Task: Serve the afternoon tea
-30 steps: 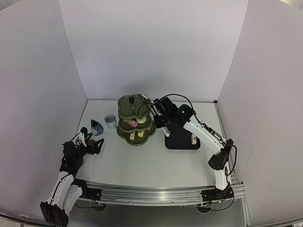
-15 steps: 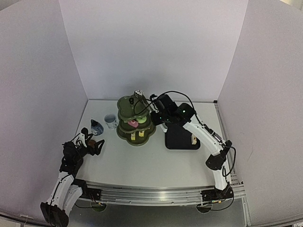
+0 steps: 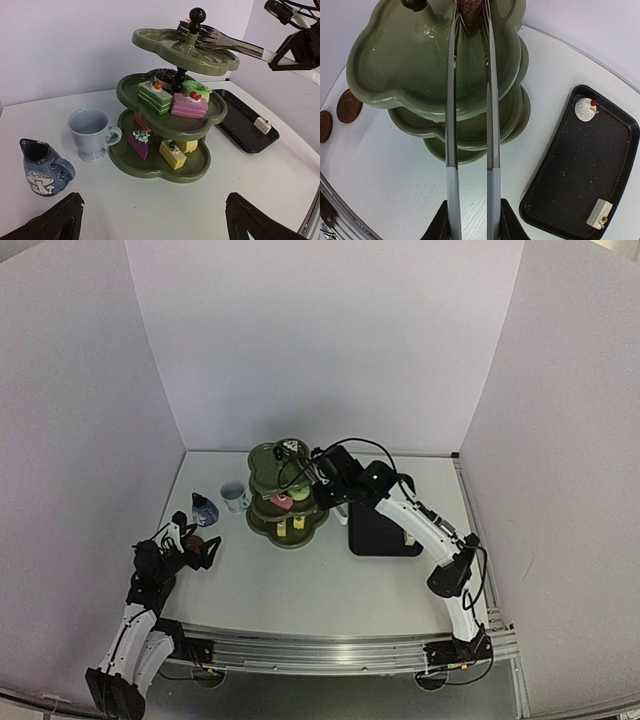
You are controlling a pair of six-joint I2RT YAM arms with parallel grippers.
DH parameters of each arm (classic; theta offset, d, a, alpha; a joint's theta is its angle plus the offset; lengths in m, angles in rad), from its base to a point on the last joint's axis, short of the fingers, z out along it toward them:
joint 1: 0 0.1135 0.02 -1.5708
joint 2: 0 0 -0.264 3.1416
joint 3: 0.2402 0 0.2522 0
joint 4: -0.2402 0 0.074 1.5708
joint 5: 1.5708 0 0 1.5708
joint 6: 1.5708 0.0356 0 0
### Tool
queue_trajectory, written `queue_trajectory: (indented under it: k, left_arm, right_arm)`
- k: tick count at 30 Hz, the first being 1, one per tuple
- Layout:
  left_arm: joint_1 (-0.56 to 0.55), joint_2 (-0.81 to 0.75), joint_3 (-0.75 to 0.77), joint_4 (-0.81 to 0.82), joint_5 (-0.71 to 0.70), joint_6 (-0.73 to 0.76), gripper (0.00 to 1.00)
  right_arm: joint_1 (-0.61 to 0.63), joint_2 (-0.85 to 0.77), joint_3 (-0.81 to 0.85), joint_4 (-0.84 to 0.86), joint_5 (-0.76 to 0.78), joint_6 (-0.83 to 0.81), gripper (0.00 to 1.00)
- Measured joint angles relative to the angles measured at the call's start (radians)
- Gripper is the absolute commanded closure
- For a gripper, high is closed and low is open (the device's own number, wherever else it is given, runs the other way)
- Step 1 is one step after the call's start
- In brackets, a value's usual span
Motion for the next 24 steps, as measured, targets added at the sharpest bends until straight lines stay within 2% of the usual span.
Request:
queue_trajectory:
  k: [6, 14, 24]
  left_arm:
    - [0.0, 0.0, 0.0, 0.0, 0.0, 0.002, 0.0]
    - [0.0, 0.0, 0.0, 0.0, 0.0, 0.007, 0.0]
    - [0.0, 0.0, 0.0, 0.0, 0.0, 0.019, 0.0]
  right_arm:
    - [0.0, 0.0, 0.0, 0.002, -0.001, 0.006, 0.68]
    - [0.0, -0.011, -0.004, 0.003, -0.006, 0.009, 0.67]
    - [0.0, -0.149, -0.085, 0.001, -0.022, 0.031, 0.68]
